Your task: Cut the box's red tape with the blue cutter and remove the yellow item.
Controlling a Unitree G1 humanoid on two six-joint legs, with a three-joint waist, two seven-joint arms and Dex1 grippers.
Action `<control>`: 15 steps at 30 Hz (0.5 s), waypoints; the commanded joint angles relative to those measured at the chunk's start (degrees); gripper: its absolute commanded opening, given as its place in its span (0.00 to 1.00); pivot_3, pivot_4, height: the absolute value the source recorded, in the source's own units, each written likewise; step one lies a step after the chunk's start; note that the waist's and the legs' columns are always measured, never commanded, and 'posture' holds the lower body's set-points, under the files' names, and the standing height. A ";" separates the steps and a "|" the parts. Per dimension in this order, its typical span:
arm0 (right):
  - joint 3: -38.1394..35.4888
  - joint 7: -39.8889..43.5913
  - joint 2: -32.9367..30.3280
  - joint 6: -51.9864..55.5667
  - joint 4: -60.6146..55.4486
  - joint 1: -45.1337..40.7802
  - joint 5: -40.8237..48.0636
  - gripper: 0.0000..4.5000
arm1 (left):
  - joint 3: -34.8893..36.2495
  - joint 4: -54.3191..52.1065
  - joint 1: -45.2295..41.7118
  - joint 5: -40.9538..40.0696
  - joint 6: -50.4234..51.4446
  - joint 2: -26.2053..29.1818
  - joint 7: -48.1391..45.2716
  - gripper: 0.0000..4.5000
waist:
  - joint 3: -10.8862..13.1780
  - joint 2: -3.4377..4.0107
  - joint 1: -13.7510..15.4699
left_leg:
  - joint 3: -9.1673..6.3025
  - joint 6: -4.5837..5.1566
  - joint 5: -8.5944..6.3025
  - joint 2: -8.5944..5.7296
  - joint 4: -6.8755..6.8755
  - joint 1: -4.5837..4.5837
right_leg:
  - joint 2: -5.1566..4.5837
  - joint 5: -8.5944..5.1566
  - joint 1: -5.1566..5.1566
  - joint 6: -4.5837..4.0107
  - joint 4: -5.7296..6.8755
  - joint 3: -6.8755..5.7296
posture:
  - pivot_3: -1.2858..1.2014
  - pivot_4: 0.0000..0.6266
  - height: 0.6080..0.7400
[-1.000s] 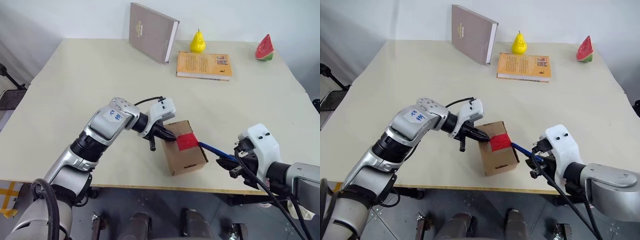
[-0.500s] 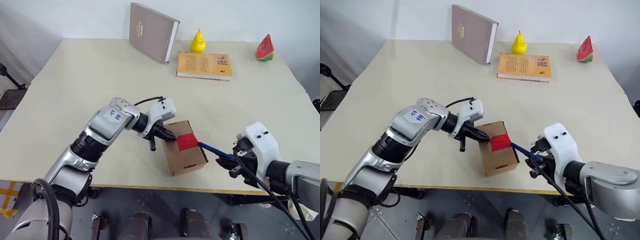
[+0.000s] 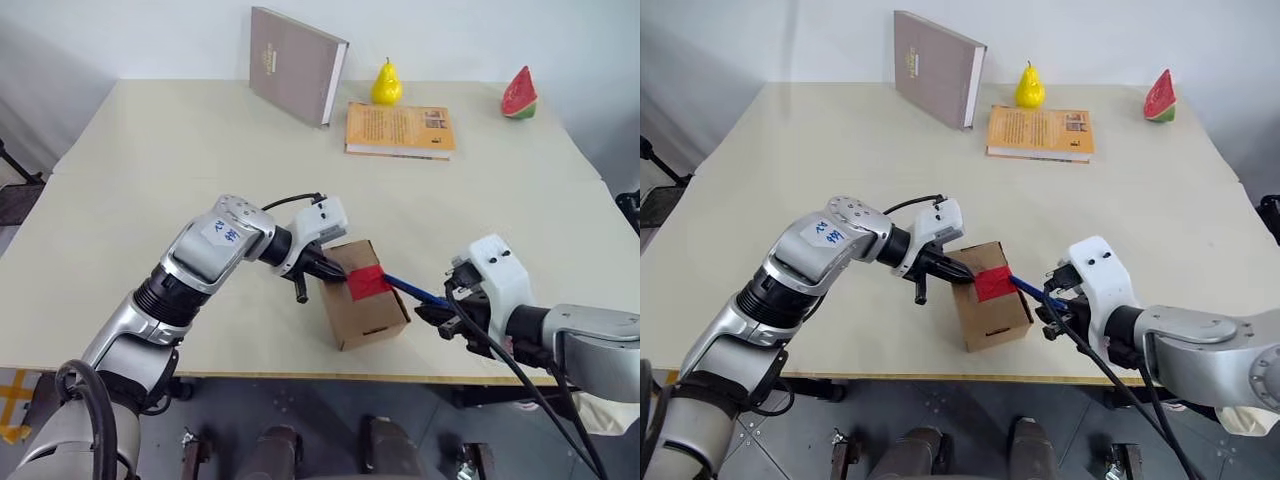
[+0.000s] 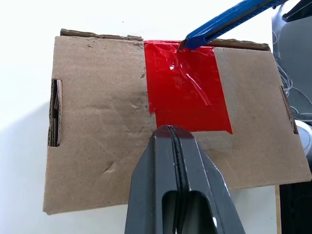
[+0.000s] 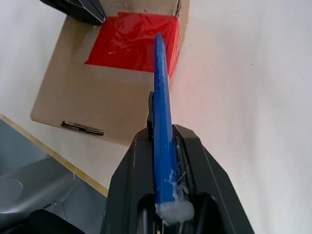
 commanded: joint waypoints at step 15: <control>-12.48 -0.47 -3.92 -0.32 -4.09 14.86 1.07 0.03 | -2.13 0.90 0.82 0.64 0.00 -0.25 -0.09 0.00 | 0.00 0.00 0.08 | -0.01 0.02 -0.01 -0.02 0.01 -0.04 | -0.01 0.00 0.00 0.00 0.20 -0.02 | 0.52 0.24 1.00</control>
